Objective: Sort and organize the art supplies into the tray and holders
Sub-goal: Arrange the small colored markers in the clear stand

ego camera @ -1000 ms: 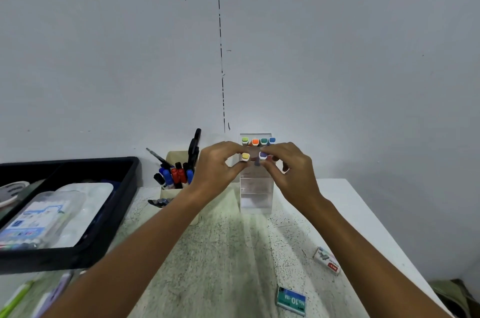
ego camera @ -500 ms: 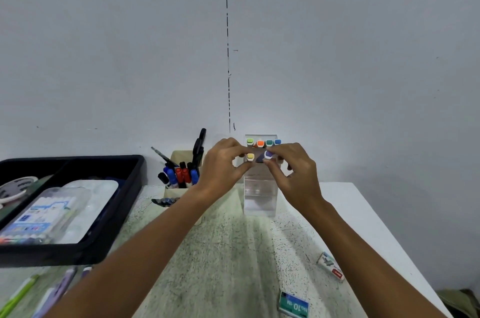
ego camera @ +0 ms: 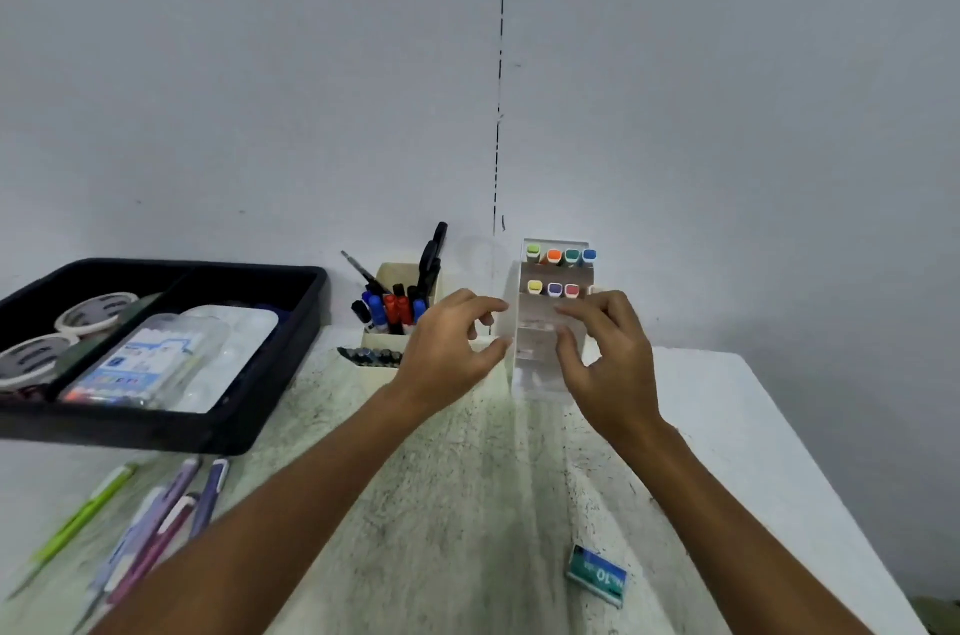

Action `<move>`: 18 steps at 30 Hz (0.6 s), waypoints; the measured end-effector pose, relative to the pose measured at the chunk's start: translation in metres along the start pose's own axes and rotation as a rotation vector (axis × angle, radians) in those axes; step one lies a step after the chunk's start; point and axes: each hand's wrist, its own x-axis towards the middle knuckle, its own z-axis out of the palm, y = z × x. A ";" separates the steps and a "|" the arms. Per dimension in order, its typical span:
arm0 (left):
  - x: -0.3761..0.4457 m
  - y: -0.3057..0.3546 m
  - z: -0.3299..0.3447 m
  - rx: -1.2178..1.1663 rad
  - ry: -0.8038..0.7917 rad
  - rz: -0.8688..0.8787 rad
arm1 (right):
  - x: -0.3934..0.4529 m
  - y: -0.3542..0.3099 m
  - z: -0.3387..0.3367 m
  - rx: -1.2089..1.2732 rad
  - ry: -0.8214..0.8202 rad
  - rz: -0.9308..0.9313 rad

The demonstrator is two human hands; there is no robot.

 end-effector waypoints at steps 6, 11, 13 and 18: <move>-0.073 -0.034 -0.022 0.064 -0.053 -0.146 | -0.044 -0.031 0.044 0.187 -0.185 -0.025; -0.140 -0.078 -0.073 0.175 -0.052 -0.314 | -0.076 -0.070 0.099 0.331 -0.451 -0.008; -0.168 -0.097 -0.099 0.227 -0.011 -0.400 | -0.089 -0.089 0.126 0.352 -0.607 0.034; -0.222 -0.143 -0.164 0.338 0.008 -0.610 | -0.106 -0.143 0.189 0.256 -1.022 0.017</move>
